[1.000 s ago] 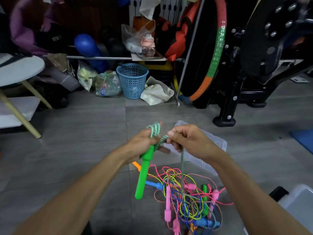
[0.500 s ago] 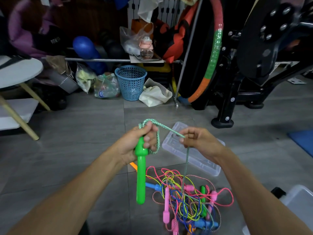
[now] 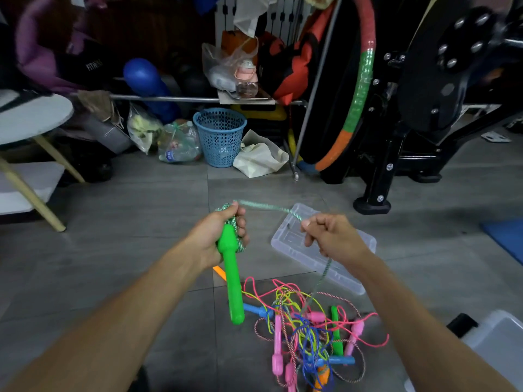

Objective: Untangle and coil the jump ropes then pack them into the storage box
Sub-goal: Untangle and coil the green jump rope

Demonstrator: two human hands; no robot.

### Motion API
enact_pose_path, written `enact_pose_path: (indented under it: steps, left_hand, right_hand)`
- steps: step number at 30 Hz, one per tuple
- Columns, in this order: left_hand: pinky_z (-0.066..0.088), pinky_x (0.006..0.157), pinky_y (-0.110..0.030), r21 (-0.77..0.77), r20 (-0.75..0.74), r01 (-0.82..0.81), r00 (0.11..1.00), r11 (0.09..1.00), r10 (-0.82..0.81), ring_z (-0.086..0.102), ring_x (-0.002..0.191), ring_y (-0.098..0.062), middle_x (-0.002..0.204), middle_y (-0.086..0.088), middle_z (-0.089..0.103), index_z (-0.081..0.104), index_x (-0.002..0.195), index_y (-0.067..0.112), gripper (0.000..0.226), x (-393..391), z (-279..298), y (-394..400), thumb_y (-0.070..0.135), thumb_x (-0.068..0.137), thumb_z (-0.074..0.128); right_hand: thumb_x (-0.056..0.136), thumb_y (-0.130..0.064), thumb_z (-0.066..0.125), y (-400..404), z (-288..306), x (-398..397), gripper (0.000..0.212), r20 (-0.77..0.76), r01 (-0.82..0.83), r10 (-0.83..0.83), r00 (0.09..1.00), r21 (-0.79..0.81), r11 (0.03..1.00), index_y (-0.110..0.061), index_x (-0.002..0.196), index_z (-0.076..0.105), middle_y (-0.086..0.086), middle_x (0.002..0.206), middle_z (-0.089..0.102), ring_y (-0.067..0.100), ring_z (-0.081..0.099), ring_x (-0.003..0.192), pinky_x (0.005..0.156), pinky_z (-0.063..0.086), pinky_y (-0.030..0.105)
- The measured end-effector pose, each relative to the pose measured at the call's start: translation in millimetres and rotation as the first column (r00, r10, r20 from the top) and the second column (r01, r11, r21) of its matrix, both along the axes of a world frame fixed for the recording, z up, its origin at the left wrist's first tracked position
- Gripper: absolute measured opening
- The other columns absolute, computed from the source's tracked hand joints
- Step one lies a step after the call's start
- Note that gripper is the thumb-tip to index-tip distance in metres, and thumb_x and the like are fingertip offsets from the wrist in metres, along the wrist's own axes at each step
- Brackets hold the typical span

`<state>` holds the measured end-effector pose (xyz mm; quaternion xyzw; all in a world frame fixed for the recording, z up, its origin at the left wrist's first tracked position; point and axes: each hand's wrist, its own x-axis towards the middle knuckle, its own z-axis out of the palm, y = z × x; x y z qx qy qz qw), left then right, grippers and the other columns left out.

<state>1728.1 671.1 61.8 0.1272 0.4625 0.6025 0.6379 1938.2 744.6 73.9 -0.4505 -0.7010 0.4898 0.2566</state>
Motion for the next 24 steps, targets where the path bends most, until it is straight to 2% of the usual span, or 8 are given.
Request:
enact_pose_path:
  steps: [3,6,8,12,16,18,20,24]
  left_hand:
    - [0.050,0.049,-0.020,0.062,0.055,0.022,0.998,0.998,-0.025,0.055,0.046,-0.010,0.058,0.002,0.060,0.058,0.082,0.014,0.022,3,3,-1,0.024,0.097,0.046]
    - [0.056,0.056,-0.022,0.170,0.121,-0.006,0.993,0.985,-0.015,0.070,0.065,-0.013,0.078,0.001,0.073,0.060,0.105,0.015,0.022,4,7,1,0.015,0.098,0.039]
    - [0.057,0.066,-0.028,0.201,0.127,-0.020,0.992,0.979,-0.006,0.072,0.077,-0.019,0.088,-0.002,0.074,0.054,0.114,0.018,0.023,6,6,4,0.011,0.099,0.038]
    - [0.053,0.069,-0.033,0.089,-0.271,0.122,0.958,0.988,-0.094,0.070,0.083,-0.020,0.108,-0.011,0.069,0.047,0.110,0.017,0.015,17,-10,8,0.007,0.099,0.042]
    - [0.054,0.072,-0.038,-0.004,-0.656,0.297,0.720,0.955,-0.227,0.065,0.067,-0.016,0.085,-0.004,0.070,0.056,0.102,0.007,0.015,24,-20,5,0.017,0.092,0.057]
    - [0.049,0.065,-0.031,-0.044,-0.694,0.420,0.640,0.907,-0.330,0.065,0.057,-0.018,0.079,-0.003,0.071,0.055,0.103,0.008,0.009,24,-16,0,0.013,0.095,0.052]
    - [0.042,0.058,-0.031,-0.077,-0.704,0.502,0.585,0.861,-0.404,0.060,0.046,-0.014,0.070,-0.003,0.071,0.055,0.109,0.010,0.014,23,-12,-2,0.013,0.098,0.046]
    - [0.046,0.087,-0.057,-0.063,-0.613,0.621,0.594,0.781,-0.521,0.053,0.043,-0.010,0.052,-0.004,0.060,0.068,0.099,0.017,0.026,25,-6,-8,0.035,0.097,0.049]
  right_hand:
    - [0.096,-0.009,0.047,-3,-1,-3,0.028,0.269,-0.077,0.035,0.962,0.147,0.986,-0.006,0.074,0.063,-0.009,0.046,0.056,-0.001,0.043,0.036,0.044,0.033,0.011]
    - [0.096,-0.009,0.045,-15,8,-11,0.031,0.435,-0.339,0.265,0.861,0.102,0.935,-0.012,0.072,0.063,-0.021,0.041,0.053,-0.008,0.049,0.042,0.049,0.033,0.009]
    - [0.097,-0.015,0.047,-25,12,-16,0.032,0.388,-0.449,0.408,0.826,0.017,0.893,-0.017,0.070,0.062,-0.009,0.043,0.050,-0.001,0.046,0.040,0.049,0.035,0.013]
    - [0.098,-0.015,0.046,-32,21,-20,0.031,0.168,-0.493,0.498,0.851,-0.077,0.867,-0.016,0.071,0.060,-0.008,0.044,0.047,0.003,0.042,0.039,0.043,0.037,0.017]
    - [0.094,-0.012,0.055,-26,22,-15,0.020,0.057,-0.420,0.424,0.904,-0.074,0.904,-0.007,0.076,0.065,-0.006,0.047,0.055,0.004,0.047,0.043,0.046,0.040,0.016]
    - [0.087,-0.005,0.063,-19,20,-9,0.008,0.023,-0.351,0.353,0.935,-0.050,0.935,-0.006,0.081,0.068,-0.002,0.061,0.064,0.005,0.053,0.055,0.058,0.045,0.019]
    - [0.083,0.001,0.066,-10,19,-4,0.013,0.034,-0.274,0.273,0.961,0.031,0.961,-0.012,0.085,0.071,0.004,0.075,0.068,0.006,0.057,0.066,0.068,0.047,0.022]
    - [0.080,0.001,0.069,-3,21,-2,0.019,-0.076,-0.174,0.184,0.980,0.120,0.977,-0.016,0.088,0.069,0.010,0.084,0.066,0.009,0.057,0.073,0.068,0.047,0.019]
